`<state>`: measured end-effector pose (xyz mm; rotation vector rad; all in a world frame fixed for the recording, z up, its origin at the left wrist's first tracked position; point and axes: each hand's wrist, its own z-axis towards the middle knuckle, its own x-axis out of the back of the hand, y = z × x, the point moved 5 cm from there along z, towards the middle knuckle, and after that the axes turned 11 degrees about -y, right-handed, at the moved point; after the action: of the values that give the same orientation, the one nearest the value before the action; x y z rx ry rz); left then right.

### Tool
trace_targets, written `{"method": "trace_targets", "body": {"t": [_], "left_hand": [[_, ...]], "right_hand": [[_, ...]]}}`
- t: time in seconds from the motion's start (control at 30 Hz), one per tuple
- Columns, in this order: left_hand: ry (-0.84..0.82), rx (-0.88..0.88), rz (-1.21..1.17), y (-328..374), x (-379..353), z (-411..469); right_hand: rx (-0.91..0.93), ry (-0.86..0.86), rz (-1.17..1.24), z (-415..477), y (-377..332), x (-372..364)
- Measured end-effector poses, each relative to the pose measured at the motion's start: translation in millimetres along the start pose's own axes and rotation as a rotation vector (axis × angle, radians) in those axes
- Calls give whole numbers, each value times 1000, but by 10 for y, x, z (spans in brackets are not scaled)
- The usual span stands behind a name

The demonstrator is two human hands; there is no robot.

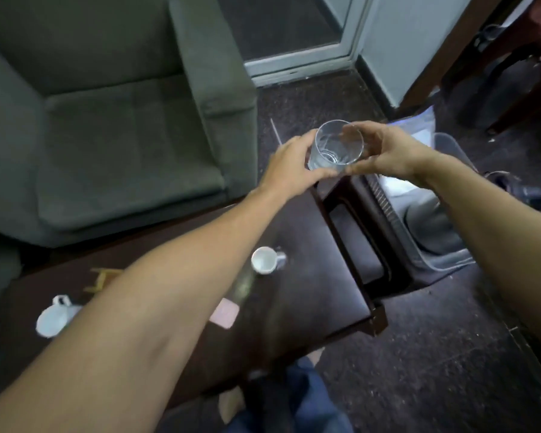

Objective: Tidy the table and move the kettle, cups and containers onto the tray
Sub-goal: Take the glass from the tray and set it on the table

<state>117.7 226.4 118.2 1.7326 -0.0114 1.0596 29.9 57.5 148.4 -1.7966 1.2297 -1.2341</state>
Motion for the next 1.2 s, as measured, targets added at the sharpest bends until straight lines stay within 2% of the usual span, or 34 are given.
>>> {"method": "trace_targets", "body": {"t": [0.33,0.63,0.87,1.2], "left_hand": [[19,232,-132,-1260,585,-2074],[63,479,-67,-2332,318,-3439],[92,560,-139,-2772,-93,-3939],[110,657,-197,-3106,-286,-4056]], "right_hand": [[32,-177,-35,196,-241,-2373],[24,-314,-162,263,213,-3978],[-39,-369,-211,240,666,-4602],[-116,-334,-285,355,850,-4903]]}}
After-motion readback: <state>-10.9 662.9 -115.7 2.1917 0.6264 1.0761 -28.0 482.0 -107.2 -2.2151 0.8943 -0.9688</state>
